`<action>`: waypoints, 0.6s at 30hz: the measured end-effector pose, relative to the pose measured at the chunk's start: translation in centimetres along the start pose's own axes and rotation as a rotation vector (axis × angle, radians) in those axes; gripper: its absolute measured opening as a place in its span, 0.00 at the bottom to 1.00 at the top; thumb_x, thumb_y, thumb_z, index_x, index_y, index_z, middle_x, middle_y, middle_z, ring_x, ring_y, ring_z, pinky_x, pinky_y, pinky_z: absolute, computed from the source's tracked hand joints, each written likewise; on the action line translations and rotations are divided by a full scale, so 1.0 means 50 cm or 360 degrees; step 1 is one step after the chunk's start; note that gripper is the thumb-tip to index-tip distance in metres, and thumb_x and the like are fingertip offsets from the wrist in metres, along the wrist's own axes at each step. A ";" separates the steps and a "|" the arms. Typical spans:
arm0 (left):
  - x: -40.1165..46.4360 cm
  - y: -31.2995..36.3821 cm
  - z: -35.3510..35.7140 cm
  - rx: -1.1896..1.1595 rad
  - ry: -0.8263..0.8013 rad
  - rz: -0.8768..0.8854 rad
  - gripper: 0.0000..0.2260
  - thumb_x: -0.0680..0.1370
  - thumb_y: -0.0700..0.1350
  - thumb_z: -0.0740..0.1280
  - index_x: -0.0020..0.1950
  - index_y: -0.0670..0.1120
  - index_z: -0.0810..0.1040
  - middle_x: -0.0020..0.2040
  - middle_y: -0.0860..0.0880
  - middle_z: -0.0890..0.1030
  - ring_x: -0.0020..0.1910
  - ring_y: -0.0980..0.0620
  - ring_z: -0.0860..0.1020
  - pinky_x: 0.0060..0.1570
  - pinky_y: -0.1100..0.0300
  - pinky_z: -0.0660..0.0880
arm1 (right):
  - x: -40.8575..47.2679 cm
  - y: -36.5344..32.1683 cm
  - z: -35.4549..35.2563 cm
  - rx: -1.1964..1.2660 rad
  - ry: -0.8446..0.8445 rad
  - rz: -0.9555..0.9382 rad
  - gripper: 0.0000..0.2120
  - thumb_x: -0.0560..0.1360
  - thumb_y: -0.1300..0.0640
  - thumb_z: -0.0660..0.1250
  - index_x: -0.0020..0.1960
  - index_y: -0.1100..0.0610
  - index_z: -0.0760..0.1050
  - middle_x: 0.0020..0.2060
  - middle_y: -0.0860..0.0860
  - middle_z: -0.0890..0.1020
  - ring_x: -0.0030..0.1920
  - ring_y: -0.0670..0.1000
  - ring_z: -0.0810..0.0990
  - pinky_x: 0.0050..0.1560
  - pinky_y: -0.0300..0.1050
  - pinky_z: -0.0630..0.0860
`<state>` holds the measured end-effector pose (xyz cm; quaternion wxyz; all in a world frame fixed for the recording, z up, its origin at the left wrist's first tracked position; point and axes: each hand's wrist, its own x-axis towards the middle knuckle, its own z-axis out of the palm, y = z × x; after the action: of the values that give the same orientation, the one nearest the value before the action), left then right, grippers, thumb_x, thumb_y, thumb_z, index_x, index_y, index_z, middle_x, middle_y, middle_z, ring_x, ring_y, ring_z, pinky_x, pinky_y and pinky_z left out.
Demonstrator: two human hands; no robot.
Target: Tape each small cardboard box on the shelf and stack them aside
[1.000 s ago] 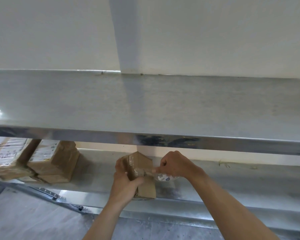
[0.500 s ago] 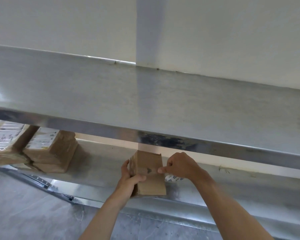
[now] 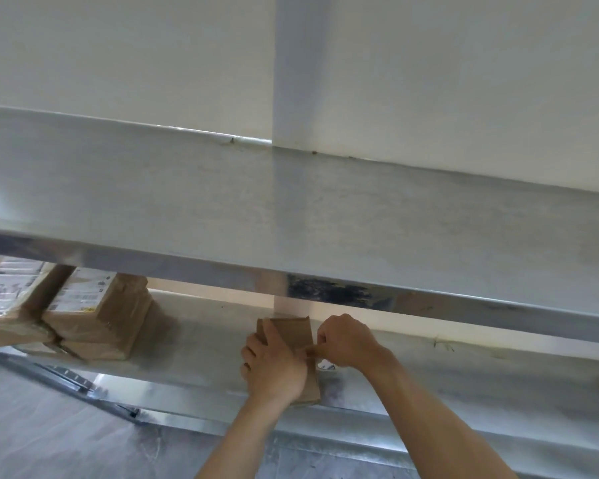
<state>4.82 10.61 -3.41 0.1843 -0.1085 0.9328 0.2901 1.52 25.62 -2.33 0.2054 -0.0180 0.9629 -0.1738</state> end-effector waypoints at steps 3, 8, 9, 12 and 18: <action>0.000 0.010 0.028 0.0232 0.0004 -0.0056 0.37 0.83 0.62 0.51 0.81 0.46 0.36 0.79 0.35 0.49 0.76 0.36 0.56 0.71 0.42 0.59 | -0.002 0.003 -0.009 0.0160 -0.0106 0.0002 0.17 0.73 0.43 0.70 0.34 0.55 0.80 0.31 0.52 0.82 0.35 0.51 0.80 0.44 0.47 0.81; 0.014 -0.002 0.029 0.0346 -0.0139 -0.0069 0.39 0.81 0.68 0.46 0.80 0.48 0.30 0.80 0.36 0.40 0.78 0.36 0.50 0.72 0.39 0.56 | -0.009 0.046 -0.036 0.0454 -0.0363 -0.0052 0.13 0.70 0.51 0.69 0.41 0.60 0.84 0.35 0.56 0.86 0.31 0.49 0.81 0.40 0.44 0.81; 0.015 0.002 0.029 0.0366 -0.0148 -0.0075 0.39 0.81 0.68 0.45 0.80 0.49 0.29 0.80 0.37 0.39 0.78 0.36 0.50 0.72 0.39 0.55 | -0.010 0.050 -0.034 0.0438 -0.0333 -0.0061 0.12 0.70 0.51 0.69 0.40 0.60 0.84 0.34 0.55 0.86 0.31 0.49 0.81 0.40 0.45 0.82; 0.013 0.008 0.033 0.0410 -0.0143 -0.0107 0.38 0.81 0.68 0.45 0.80 0.50 0.29 0.80 0.38 0.39 0.78 0.36 0.49 0.73 0.38 0.54 | -0.006 0.062 -0.016 0.0376 -0.0233 -0.0023 0.11 0.65 0.52 0.69 0.36 0.60 0.83 0.31 0.54 0.85 0.30 0.49 0.81 0.37 0.45 0.81; -0.006 0.003 0.035 0.0479 0.0169 0.0347 0.29 0.83 0.61 0.53 0.81 0.54 0.47 0.79 0.43 0.44 0.77 0.38 0.48 0.72 0.41 0.55 | -0.030 0.080 -0.016 0.0342 -0.0097 -0.0134 0.12 0.70 0.50 0.71 0.37 0.59 0.82 0.32 0.51 0.84 0.29 0.44 0.80 0.33 0.37 0.74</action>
<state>5.53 11.78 -4.57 0.1163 0.0067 0.9803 0.1593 2.73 29.78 -2.44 0.2279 -0.0417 0.9304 -0.2841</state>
